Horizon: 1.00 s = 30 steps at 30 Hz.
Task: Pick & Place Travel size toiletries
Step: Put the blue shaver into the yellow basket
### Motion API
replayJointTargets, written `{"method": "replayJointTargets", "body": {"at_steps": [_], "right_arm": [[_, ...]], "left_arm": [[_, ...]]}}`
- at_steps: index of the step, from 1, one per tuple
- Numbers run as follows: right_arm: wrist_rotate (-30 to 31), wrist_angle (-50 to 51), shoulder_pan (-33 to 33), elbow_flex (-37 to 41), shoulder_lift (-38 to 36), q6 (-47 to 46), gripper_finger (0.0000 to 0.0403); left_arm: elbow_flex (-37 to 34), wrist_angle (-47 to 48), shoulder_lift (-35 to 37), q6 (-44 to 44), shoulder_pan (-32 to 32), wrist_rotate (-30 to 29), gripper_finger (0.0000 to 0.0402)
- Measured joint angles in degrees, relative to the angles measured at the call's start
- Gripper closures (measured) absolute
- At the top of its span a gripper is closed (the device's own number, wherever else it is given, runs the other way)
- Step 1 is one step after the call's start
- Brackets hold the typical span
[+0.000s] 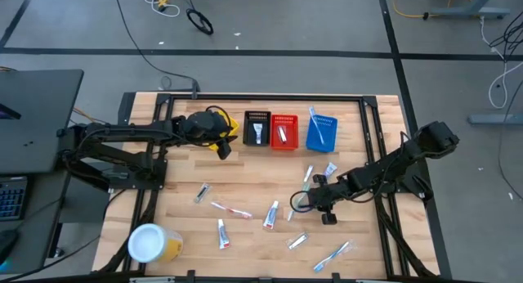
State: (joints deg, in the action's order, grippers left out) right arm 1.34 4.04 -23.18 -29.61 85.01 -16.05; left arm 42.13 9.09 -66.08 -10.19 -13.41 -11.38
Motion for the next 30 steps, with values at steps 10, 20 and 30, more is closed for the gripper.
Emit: {"method": "replayJointTargets", "body": {"at_steps": [10, 20, 30], "right_arm": [[-0.2, -1.9, 0.3, -1.6, -4.3, 0.1, 0.0356], [14.7, -11.7, 6.7, -7.3, -7.0, 19.3, 0.0357], [4.9, -25.6, 21.6, -7.4, -0.8, 20.8, 0.0357]], "left_arm": [[0.0, -6.3, 0.0, -0.1, 0.0, 3.1, 0.0222], [0.0, -12.0, -0.7, 0.1, 0.0, 17.6, 0.0222], [0.0, -22.2, -12.0, 7.9, 3.6, 20.3, 0.0222]]}}
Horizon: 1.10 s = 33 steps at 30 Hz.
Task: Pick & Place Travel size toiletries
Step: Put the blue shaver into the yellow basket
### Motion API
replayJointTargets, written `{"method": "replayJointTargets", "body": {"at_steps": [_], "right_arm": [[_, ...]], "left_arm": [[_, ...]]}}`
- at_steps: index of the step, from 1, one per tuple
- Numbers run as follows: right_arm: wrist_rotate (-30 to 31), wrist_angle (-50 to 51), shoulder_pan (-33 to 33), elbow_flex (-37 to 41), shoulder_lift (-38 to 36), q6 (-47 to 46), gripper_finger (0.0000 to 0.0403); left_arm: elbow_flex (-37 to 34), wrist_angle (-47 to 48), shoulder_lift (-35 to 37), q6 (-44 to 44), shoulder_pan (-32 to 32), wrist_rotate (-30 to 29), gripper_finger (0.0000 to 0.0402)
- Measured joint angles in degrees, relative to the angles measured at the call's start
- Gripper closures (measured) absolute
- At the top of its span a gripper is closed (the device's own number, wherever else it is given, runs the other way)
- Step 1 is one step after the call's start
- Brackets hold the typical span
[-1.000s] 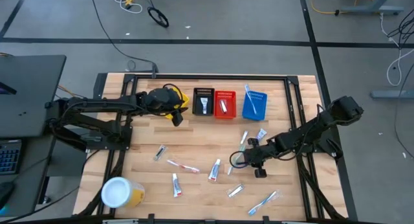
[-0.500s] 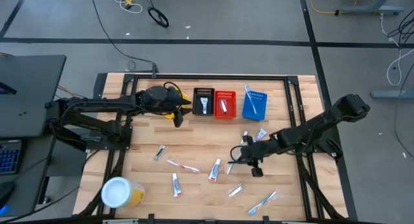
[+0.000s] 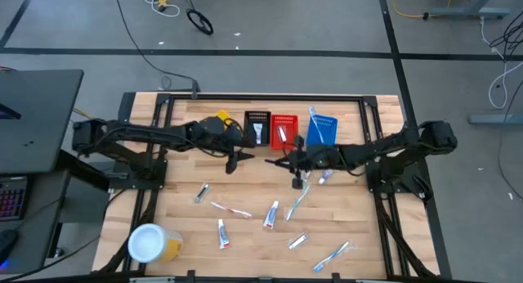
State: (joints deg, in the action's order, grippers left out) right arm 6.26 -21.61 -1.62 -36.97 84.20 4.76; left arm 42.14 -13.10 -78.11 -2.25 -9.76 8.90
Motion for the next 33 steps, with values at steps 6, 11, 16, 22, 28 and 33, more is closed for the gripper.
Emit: {"method": "replayJointTargets", "body": {"at_steps": [6, 11, 16, 22, 28, 33], "right_arm": [[-3.3, -4.2, 2.6, 0.0, 2.8, -3.0, 0.0357], [-3.4, -4.0, 2.7, 0.0, 3.3, -3.5, 0.0357], [-3.4, -6.2, 2.7, 0.0, 3.3, -3.4, 0.0357], [-3.5, -9.3, 2.7, 0.0, 3.3, -3.5, 0.0357], [-3.5, -9.5, 2.8, 0.0, 3.3, -3.4, 0.0357], [-3.5, -9.8, 2.8, 0.0, 3.3, -3.4, 0.0357]], "left_arm": [[0.1, -9.3, -6.5, 0.5, 1.0, -1.7, 0.0222], [0.3, -10.1, -8.4, 0.1, 1.5, -1.6, 0.0222], [0.3, -10.5, -8.4, -0.1, 1.9, -1.6, 0.0222], [0.3, -10.9, -8.4, -0.1, 1.9, -1.7, 0.0224], [0.3, -13.1, -8.3, -0.3, 1.9, -0.5, 0.0254], [0.3, -13.8, -8.3, 1.0, 2.0, 0.0, 0.0293]]}}
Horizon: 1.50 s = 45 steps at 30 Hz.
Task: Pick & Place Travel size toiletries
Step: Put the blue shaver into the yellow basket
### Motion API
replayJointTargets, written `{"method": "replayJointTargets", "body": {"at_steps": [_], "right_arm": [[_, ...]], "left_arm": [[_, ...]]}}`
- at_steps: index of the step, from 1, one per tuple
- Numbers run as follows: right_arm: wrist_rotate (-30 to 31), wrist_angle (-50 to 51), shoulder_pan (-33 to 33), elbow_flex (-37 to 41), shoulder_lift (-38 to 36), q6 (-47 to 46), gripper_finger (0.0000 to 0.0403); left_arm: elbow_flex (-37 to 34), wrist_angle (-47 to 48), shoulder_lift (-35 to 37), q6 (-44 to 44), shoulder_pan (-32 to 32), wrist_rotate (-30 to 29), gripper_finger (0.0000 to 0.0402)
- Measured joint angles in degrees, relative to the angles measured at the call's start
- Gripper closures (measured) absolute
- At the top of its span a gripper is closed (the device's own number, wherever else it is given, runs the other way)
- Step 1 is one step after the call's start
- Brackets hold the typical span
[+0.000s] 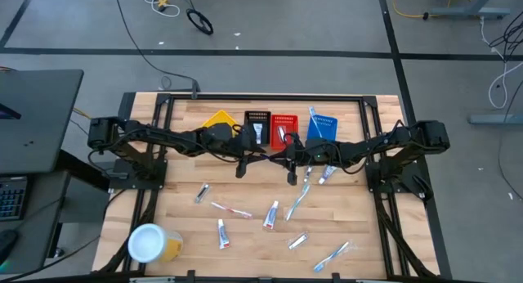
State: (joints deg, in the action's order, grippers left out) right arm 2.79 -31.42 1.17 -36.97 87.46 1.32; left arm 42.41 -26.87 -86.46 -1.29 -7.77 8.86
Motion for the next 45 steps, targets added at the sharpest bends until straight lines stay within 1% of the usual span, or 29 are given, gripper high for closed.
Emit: {"method": "replayJointTargets", "body": {"at_steps": [7, 11, 13, 18, 26, 33, 36, 42, 45], "right_arm": [[0.1, -2.1, 0.0, 0.0, 0.0, 0.0, 0.0357], [0.1, -2.1, 0.0, 0.0, 0.0, 0.5, 0.0357], [0.1, -2.1, 0.1, 0.0, 0.0, 0.5, 0.0357], [0.1, -2.2, 0.1, 0.0, 0.0, 0.6, 0.0357], [-0.1, -1.8, 1.1, 0.0, 0.0, 1.3, 0.0357], [-1.4, -1.0, 1.2, 0.0, 0.0, 3.7, 0.0355], [-1.4, -1.0, 1.4, -0.1, 0.0, 4.0, 0.0342], [-1.4, -0.4, 2.2, 0.0, 0.0, 4.2, 0.0296], [-0.9, -0.5, 2.3, 0.0, 0.0, 4.2, 0.0283]], "left_arm": [[0.0, 0.3, 0.0, 0.1, 0.0, 0.0, 0.0344], [0.0, 0.4, 0.0, 0.2, 0.0, 0.1, 0.0359], [0.0, 0.4, 0.0, 0.2, 0.0, 0.0, 0.0359], [0.0, 0.4, 0.0, 0.1, 0.0, -0.1, 0.0341], [0.0, 0.4, 0.0, 0.1, 0.0, -0.8, 0.0359], [0.0, 0.8, 0.0, 0.1, 0.0, -1.7, 0.0346], [0.0, 0.8, 0.0, 0.0, 0.0, -1.7, 0.0350], [0.0, 1.2, 0.0, 0.0, 0.0, -1.9, 0.0353], [0.0, 2.6, 0.0, 0.0, 0.0, -3.7, 0.0349]]}}
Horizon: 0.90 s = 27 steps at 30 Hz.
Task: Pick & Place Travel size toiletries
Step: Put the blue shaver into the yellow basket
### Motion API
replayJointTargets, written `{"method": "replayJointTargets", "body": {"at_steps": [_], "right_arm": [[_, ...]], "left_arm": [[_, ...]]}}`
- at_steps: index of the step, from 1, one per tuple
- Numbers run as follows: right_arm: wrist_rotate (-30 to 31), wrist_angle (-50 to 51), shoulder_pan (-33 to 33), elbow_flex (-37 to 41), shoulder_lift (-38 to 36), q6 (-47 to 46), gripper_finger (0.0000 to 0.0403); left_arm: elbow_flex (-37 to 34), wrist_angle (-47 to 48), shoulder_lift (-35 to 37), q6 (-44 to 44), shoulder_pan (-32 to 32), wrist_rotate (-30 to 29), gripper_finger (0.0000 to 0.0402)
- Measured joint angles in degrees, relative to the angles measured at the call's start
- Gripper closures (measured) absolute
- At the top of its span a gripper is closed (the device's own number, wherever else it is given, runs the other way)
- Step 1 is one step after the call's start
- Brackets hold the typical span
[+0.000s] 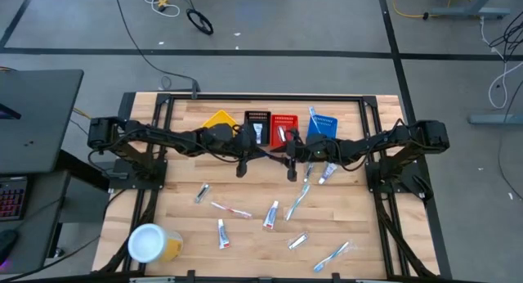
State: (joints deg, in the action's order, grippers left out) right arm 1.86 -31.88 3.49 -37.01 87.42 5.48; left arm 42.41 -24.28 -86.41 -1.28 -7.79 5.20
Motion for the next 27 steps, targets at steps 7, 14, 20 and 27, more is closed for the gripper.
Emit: {"method": "replayJointTargets", "body": {"at_steps": [7, 14, 20, 27], "right_arm": [[9.1, 0.0, 0.0, 0.0, 0.0, 2.2, 0.0277], [10.0, 0.0, -1.1, 0.0, 0.0, 0.5, 0.0277], [10.0, 0.5, -2.5, 0.0, 0.0, 0.5, 0.0277], [10.0, 2.6, -2.5, 0.0, 0.0, 0.4, 0.0277]], "left_arm": [[0.0, 7.7, 0.1, -0.6, -0.5, -7.9, 0.0353], [0.0, 16.6, 7.0, -4.0, -1.6, -14.2, 0.0348], [0.0, 29.7, 18.7, -7.2, -1.5, -23.1, 0.0353], [-0.1, 47.8, 26.6, -20.0, -1.6, -39.9, 0.0349]]}}
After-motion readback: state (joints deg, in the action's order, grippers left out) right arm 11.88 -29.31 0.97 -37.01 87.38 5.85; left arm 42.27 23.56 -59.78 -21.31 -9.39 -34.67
